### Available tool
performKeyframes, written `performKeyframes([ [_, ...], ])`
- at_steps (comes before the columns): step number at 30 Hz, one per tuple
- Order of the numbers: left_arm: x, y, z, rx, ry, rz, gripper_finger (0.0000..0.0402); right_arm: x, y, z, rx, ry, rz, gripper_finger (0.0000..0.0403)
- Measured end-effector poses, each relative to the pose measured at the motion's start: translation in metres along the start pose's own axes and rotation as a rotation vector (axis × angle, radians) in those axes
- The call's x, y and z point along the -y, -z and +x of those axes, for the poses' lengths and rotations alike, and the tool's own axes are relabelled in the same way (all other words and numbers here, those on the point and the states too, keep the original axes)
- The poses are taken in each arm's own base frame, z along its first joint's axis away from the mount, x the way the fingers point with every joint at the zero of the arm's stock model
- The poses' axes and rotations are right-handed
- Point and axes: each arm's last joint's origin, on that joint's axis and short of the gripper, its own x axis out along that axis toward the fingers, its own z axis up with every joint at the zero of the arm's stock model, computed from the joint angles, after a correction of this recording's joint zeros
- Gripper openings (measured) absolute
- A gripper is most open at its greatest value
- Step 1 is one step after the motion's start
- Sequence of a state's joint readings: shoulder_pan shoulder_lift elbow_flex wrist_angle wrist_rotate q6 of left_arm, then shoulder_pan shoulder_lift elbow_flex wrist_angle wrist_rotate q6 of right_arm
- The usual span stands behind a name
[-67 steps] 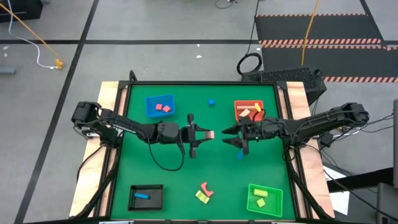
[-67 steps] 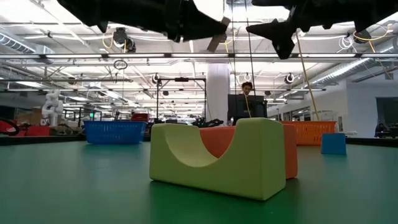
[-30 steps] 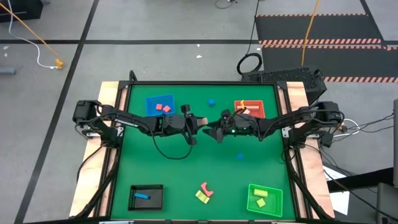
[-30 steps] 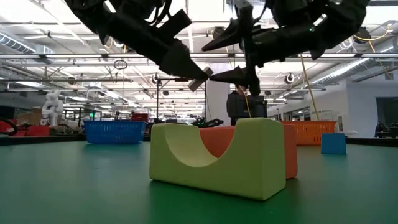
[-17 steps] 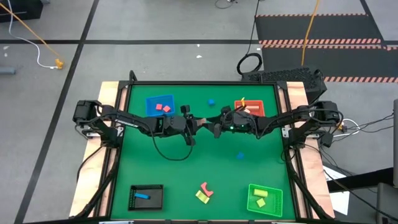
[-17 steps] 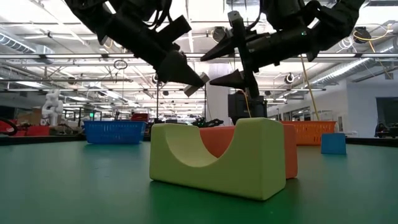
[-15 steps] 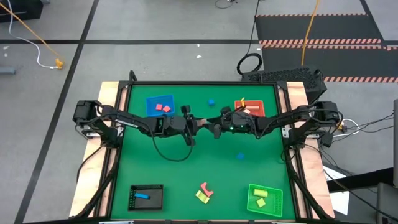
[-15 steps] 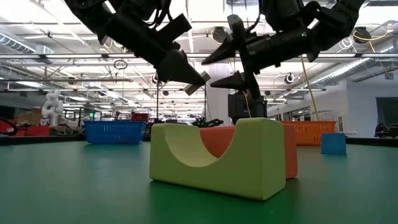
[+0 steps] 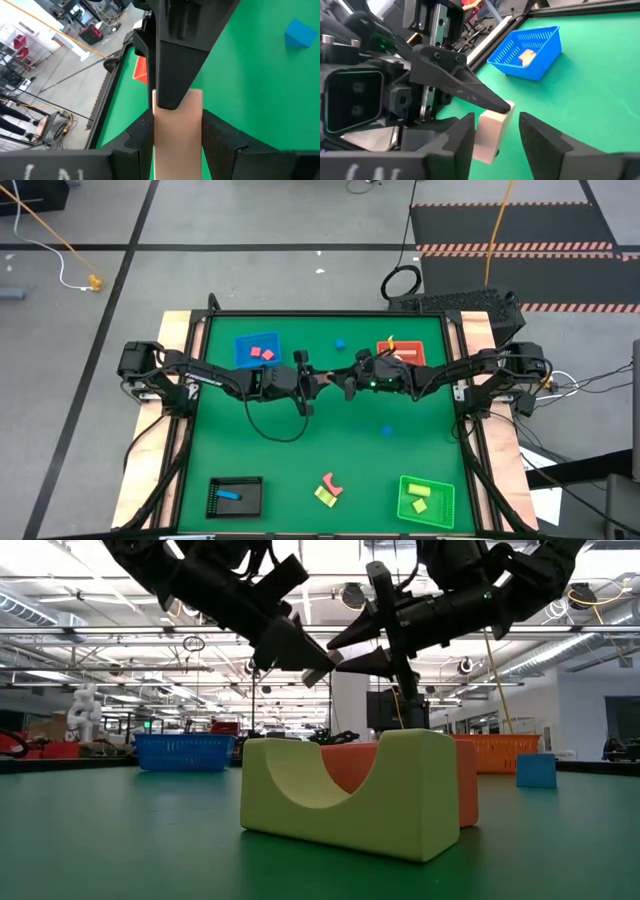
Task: Sort & place blocks by color
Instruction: Put the brown block in the orange basket
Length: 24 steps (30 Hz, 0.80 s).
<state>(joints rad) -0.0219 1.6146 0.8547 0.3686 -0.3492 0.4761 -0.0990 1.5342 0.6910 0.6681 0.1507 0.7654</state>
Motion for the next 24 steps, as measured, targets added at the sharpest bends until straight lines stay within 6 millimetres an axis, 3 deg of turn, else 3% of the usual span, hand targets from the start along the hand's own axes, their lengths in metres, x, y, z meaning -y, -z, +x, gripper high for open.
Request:
performKeyframes([
  [8, -0.003, -0.002, 0.000, 0.027, -0.030, 0.051, 0.0140, -0.001, -0.002, 0.000, 0.018, -0.005, 0.009, 0.0046],
  [17, -0.004, -0.003, 0.000, 0.018, -0.071, 0.028, 0.0150, 0.002, -0.004, 0.001, 0.023, 0.003, -0.052, 0.0042],
  [24, -0.006, -0.005, 0.000, 0.021, -0.102, -0.035, 0.0152, 0.023, -0.022, -0.002, -0.036, 0.044, -0.094, 0.0042],
])
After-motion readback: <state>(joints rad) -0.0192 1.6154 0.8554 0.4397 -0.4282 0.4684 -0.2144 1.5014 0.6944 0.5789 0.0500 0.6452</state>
